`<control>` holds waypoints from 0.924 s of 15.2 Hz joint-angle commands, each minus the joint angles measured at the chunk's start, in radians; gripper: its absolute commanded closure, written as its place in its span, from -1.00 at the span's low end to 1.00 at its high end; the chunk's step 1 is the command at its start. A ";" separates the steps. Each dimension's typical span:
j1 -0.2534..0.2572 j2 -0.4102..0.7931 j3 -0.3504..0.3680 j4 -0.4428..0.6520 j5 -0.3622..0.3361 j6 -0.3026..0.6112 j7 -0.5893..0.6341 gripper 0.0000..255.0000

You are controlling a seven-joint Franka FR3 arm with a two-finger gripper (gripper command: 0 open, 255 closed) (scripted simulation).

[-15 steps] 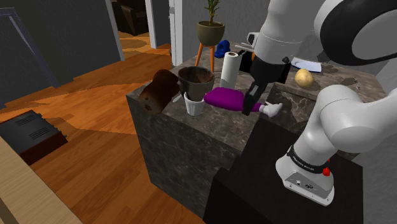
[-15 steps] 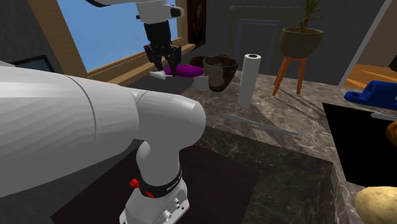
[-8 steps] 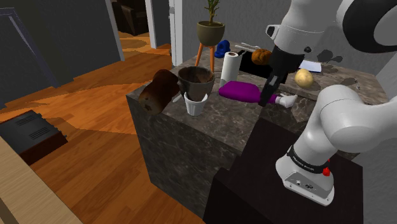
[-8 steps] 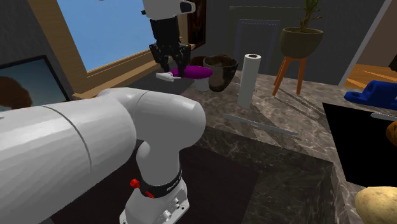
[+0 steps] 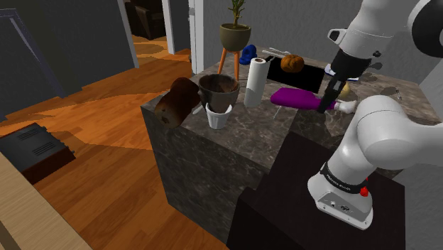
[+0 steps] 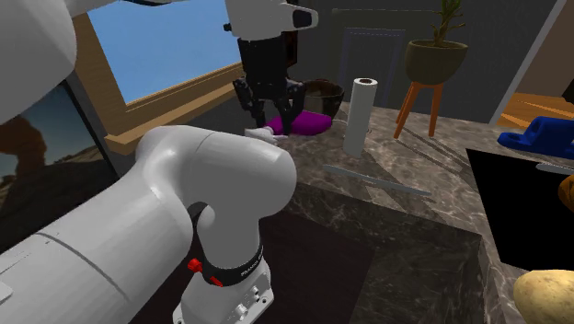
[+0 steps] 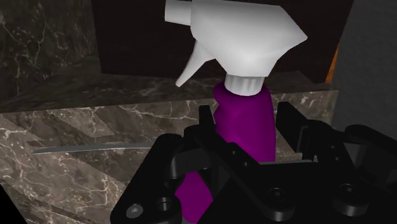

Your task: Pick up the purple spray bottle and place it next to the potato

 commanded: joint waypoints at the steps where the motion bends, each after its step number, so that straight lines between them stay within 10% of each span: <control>1: -0.024 -0.066 -0.052 0.000 -0.056 -0.063 -0.045 1.00; 14: -0.181 -0.271 -0.447 0.107 -0.502 -0.305 -0.387 1.00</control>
